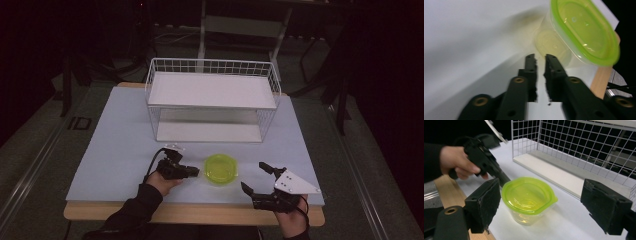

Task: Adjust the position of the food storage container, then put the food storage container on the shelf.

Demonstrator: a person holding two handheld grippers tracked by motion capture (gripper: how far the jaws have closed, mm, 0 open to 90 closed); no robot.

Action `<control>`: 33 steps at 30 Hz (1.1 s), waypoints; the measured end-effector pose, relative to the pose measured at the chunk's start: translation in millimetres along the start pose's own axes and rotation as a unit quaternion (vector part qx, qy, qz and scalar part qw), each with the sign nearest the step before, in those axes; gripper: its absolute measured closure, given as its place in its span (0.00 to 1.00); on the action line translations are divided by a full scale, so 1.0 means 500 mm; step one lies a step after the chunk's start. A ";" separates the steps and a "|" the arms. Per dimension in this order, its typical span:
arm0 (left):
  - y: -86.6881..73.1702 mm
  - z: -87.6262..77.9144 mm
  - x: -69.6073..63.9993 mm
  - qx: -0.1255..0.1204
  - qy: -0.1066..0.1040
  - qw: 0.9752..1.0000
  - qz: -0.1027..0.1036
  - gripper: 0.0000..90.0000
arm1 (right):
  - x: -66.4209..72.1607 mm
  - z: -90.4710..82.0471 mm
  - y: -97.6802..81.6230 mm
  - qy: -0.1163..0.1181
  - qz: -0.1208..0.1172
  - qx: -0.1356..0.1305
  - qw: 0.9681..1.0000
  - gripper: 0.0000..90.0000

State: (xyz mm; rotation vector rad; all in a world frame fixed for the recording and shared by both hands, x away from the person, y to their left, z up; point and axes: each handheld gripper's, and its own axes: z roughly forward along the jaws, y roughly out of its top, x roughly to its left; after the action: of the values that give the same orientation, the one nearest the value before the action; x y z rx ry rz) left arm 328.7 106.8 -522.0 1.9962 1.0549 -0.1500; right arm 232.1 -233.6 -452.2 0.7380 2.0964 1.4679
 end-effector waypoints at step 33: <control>0.072 -0.104 -0.139 -0.065 -0.001 0.997 0.051 0.15 | -0.065 0.022 0.076 -0.001 0.093 0.081 0.992 0.14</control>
State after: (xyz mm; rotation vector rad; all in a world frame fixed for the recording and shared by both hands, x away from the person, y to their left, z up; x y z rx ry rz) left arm 296.6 91.2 -435.0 1.9277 0.9345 -0.0285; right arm 269.2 -236.9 -417.0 1.0202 2.2144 1.4013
